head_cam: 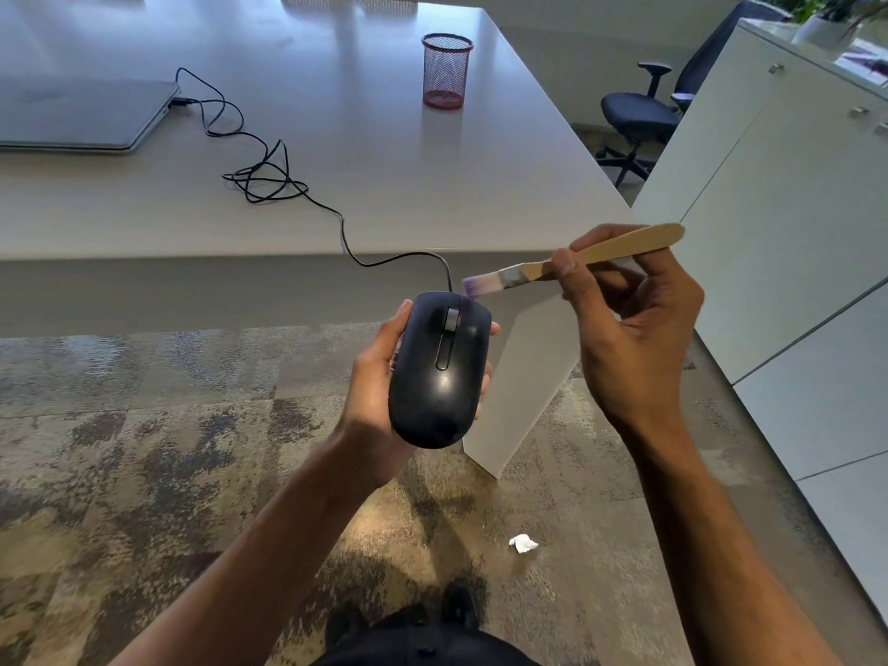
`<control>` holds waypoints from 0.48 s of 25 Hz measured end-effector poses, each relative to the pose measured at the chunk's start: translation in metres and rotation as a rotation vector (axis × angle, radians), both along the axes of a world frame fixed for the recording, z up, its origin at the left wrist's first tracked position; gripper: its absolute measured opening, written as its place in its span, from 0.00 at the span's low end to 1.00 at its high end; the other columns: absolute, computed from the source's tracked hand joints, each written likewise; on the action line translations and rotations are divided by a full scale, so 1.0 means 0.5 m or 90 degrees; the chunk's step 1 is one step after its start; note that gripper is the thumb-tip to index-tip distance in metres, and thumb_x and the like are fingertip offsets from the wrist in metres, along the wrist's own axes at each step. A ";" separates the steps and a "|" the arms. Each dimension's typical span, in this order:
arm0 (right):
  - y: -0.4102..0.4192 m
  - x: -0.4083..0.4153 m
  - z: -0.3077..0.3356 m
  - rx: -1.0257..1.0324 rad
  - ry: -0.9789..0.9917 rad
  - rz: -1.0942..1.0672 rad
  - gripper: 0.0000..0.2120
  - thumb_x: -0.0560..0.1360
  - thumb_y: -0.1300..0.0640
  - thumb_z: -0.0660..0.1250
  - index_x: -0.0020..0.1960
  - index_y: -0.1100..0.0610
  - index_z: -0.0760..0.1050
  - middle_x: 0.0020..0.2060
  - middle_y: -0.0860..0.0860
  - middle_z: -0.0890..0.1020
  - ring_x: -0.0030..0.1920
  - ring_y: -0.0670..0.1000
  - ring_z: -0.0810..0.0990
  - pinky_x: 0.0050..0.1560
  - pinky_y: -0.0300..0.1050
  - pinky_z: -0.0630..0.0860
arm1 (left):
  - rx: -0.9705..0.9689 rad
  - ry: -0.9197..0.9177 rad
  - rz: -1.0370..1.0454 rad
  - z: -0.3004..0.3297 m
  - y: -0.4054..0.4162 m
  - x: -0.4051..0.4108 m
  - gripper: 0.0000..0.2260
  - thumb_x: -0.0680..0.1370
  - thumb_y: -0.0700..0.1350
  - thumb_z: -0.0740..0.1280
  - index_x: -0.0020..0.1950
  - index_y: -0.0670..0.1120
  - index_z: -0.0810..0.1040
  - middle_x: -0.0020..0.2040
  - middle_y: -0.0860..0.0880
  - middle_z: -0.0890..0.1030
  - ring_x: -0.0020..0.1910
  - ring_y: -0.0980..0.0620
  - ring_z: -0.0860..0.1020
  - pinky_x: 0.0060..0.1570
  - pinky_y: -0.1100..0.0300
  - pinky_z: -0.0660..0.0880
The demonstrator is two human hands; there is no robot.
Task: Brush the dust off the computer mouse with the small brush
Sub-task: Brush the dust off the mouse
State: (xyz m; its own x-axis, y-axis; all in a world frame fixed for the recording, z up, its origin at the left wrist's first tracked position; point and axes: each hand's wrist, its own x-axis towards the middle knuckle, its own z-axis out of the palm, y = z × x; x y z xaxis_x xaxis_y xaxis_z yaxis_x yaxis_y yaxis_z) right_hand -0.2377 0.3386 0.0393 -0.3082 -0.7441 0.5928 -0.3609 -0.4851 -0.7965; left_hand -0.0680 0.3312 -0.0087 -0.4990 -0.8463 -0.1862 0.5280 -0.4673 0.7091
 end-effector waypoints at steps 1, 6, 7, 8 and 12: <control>0.005 -0.002 0.001 -0.008 -0.023 0.018 0.04 0.76 0.59 0.69 0.50 0.55 0.76 0.40 0.36 0.83 0.43 0.44 0.85 0.47 0.39 0.81 | 0.012 -0.002 0.009 -0.005 -0.004 0.001 0.32 0.80 0.59 0.55 0.71 0.33 0.69 0.42 0.44 0.82 0.36 0.50 0.80 0.34 0.59 0.77; 0.063 0.009 -0.009 0.056 0.040 0.278 0.04 0.72 0.59 0.70 0.46 0.54 0.78 0.40 0.50 0.83 0.41 0.55 0.85 0.44 0.44 0.81 | -0.058 -0.065 0.086 -0.009 0.001 -0.002 0.26 0.84 0.52 0.48 0.50 0.49 0.86 0.44 0.46 0.84 0.39 0.49 0.80 0.36 0.56 0.77; 0.067 0.010 -0.012 0.070 0.065 0.300 0.04 0.72 0.59 0.70 0.46 0.53 0.79 0.41 0.49 0.83 0.42 0.53 0.85 0.45 0.43 0.81 | -0.078 -0.070 0.095 -0.007 0.003 -0.002 0.28 0.84 0.51 0.46 0.48 0.51 0.87 0.44 0.47 0.85 0.39 0.49 0.80 0.37 0.56 0.77; 0.068 0.008 -0.014 0.074 0.075 0.302 0.04 0.72 0.58 0.71 0.46 0.52 0.79 0.42 0.46 0.83 0.43 0.51 0.86 0.46 0.42 0.81 | -0.086 -0.064 0.100 -0.007 0.004 -0.002 0.28 0.85 0.50 0.45 0.48 0.51 0.87 0.46 0.47 0.85 0.40 0.49 0.81 0.39 0.55 0.77; 0.047 -0.020 -0.017 0.062 0.011 0.219 0.05 0.73 0.58 0.70 0.48 0.51 0.77 0.41 0.44 0.84 0.41 0.47 0.85 0.45 0.37 0.79 | -0.003 -0.023 0.064 -0.003 -0.005 0.000 0.24 0.82 0.56 0.52 0.58 0.43 0.83 0.56 0.39 0.82 0.39 0.48 0.82 0.36 0.57 0.79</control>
